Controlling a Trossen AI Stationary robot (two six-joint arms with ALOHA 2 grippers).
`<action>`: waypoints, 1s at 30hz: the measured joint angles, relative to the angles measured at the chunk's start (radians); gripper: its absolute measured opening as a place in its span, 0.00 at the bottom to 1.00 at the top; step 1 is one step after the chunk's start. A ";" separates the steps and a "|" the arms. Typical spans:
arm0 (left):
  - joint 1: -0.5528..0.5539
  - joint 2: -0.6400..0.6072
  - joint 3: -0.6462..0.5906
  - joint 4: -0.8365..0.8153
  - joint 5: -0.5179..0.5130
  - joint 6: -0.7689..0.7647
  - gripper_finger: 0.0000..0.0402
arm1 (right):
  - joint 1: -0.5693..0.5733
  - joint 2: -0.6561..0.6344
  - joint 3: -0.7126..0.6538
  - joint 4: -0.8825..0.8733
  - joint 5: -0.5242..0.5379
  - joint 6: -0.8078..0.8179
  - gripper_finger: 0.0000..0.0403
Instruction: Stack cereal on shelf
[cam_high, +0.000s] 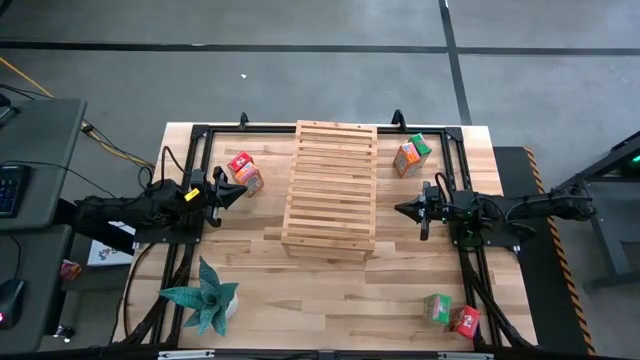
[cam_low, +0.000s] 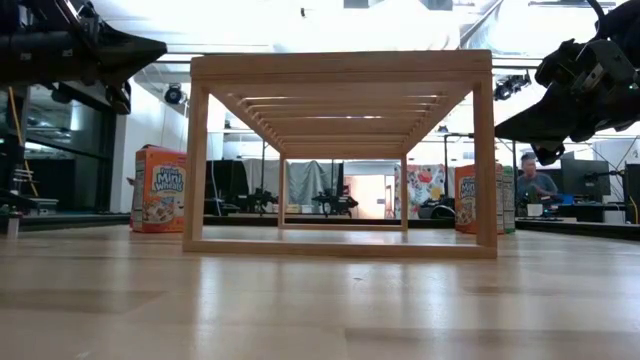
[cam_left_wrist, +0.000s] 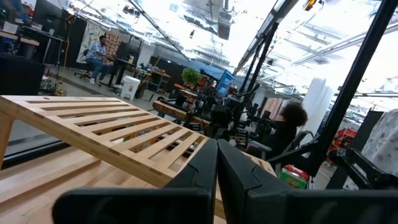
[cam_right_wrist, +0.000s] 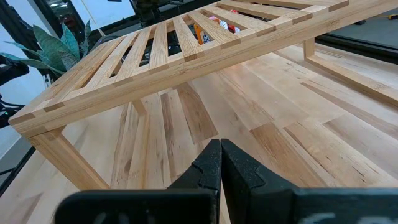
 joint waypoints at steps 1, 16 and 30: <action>0.000 0.000 0.000 0.000 0.000 0.000 0.01 | 0.000 0.000 0.000 0.000 0.000 0.000 0.00; 0.000 0.000 0.000 0.000 0.000 0.000 0.01 | -0.001 0.000 0.000 0.063 0.013 -0.007 0.00; 0.000 0.000 0.000 0.000 0.000 0.000 0.01 | -0.070 0.071 0.037 0.676 0.431 -0.238 0.01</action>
